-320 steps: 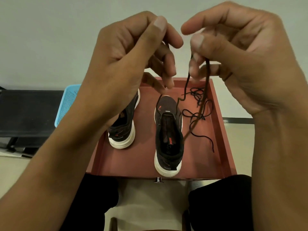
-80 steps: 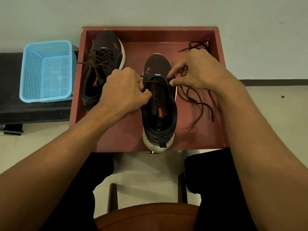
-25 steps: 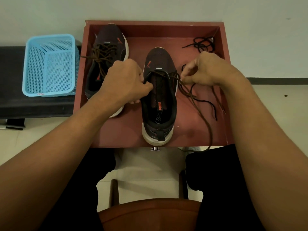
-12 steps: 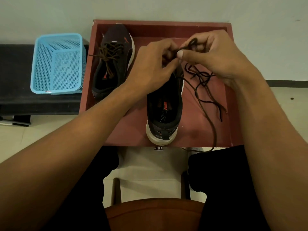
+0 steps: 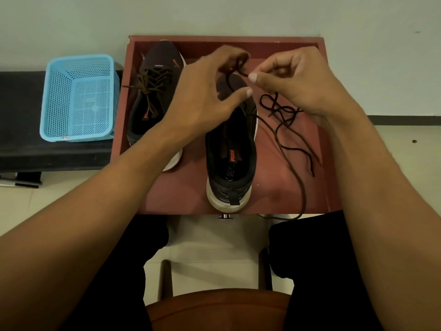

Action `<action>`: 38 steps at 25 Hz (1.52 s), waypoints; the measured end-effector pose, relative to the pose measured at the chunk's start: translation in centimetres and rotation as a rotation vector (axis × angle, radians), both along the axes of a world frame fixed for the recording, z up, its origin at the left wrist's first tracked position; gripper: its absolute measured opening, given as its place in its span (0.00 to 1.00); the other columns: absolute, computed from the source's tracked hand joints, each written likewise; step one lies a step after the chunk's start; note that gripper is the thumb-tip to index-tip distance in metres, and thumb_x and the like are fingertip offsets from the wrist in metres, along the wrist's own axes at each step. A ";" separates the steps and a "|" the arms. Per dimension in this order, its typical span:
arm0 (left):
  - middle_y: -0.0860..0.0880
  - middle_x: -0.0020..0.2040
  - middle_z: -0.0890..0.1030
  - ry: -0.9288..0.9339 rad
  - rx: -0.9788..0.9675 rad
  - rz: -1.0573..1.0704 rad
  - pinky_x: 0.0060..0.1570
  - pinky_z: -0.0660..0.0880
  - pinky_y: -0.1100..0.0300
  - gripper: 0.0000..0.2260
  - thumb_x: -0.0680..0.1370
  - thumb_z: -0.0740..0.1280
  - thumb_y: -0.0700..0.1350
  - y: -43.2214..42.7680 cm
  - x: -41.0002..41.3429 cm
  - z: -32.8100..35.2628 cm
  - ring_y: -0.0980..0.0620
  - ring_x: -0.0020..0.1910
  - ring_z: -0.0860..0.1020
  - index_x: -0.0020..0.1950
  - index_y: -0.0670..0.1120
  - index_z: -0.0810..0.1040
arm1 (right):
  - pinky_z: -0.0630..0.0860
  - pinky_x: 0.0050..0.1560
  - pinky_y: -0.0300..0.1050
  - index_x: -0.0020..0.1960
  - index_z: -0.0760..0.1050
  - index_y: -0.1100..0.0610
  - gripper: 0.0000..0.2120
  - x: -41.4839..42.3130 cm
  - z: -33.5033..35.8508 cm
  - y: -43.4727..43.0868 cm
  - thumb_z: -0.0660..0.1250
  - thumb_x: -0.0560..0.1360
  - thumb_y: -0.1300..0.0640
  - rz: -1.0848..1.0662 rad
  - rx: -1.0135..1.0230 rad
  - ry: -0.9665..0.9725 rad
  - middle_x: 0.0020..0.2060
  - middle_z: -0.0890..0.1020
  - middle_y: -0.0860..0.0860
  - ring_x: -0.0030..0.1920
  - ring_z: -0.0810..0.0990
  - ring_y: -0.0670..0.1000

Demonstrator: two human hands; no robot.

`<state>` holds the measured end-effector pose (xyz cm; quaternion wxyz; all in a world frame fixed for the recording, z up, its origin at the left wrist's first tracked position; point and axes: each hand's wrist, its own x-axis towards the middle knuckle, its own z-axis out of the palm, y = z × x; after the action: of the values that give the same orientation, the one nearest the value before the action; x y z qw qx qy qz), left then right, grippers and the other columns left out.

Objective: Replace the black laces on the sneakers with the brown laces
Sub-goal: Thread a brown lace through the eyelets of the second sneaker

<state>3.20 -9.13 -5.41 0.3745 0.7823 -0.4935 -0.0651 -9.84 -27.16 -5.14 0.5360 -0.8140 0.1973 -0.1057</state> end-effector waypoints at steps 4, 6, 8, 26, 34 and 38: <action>0.56 0.42 0.86 0.053 -0.091 0.069 0.47 0.79 0.67 0.11 0.83 0.69 0.51 0.1 0.7 0.4 0.63 0.43 0.84 0.53 0.45 0.85 | 0.78 0.46 0.41 0.52 0.87 0.57 0.14 -0.2 0.0 -0.3 0.77 0.77 0.46 -0.020 -0.014 -0.021 0.39 0.85 0.52 0.39 0.80 0.46; 0.57 0.43 0.86 0.109 -0.080 0.148 0.46 0.75 0.73 0.09 0.83 0.69 0.49 0.8 1.8 0.0 0.65 0.43 0.84 0.54 0.45 0.85 | 0.76 0.45 0.42 0.50 0.87 0.56 0.13 -1.0 -0.1 -1.4 0.76 0.77 0.45 -0.095 -0.006 -0.030 0.36 0.83 0.53 0.38 0.77 0.47; 0.56 0.46 0.86 0.151 -0.053 0.213 0.49 0.74 0.74 0.07 0.82 0.69 0.44 1.2 2.4 -0.4 0.65 0.47 0.83 0.59 0.44 0.81 | 0.75 0.45 0.45 0.47 0.87 0.52 0.11 -1.7 -0.1 -2.2 0.77 0.76 0.45 -0.173 0.029 -0.058 0.35 0.81 0.52 0.38 0.76 0.50; 0.57 0.36 0.81 0.079 -0.032 0.263 0.41 0.70 0.75 0.14 0.87 0.60 0.49 1.0 3.6 -0.7 0.66 0.35 0.79 0.52 0.45 0.83 | 0.72 0.41 0.44 0.43 0.83 0.54 0.16 -3.3 0.5 -3.5 0.71 0.81 0.42 -0.296 0.206 -0.067 0.30 0.72 0.50 0.32 0.68 0.47; 0.56 0.44 0.82 0.143 0.008 0.230 0.52 0.80 0.64 0.14 0.87 0.59 0.52 0.6 3.6 -1.5 0.62 0.44 0.81 0.56 0.47 0.81 | 0.76 0.43 0.48 0.38 0.74 0.56 0.11 -2.8 0.9 -3.1 0.76 0.73 0.60 -0.581 0.464 -0.304 0.38 0.82 0.56 0.42 0.83 0.56; 0.49 0.64 0.77 -0.032 0.089 0.226 0.60 0.71 0.67 0.15 0.82 0.67 0.51 0.9 3.4 -1.2 0.58 0.59 0.74 0.66 0.47 0.78 | 0.76 0.43 0.50 0.36 0.70 0.56 0.15 -1.6 0.8 -2.6 0.74 0.72 0.65 -0.448 0.370 -0.419 0.37 0.82 0.60 0.36 0.80 0.56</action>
<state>6.56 -8.18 -6.63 0.3365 0.8496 -0.4048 -0.0319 -11.45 -29.71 -4.34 0.6669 -0.6003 0.2723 -0.3475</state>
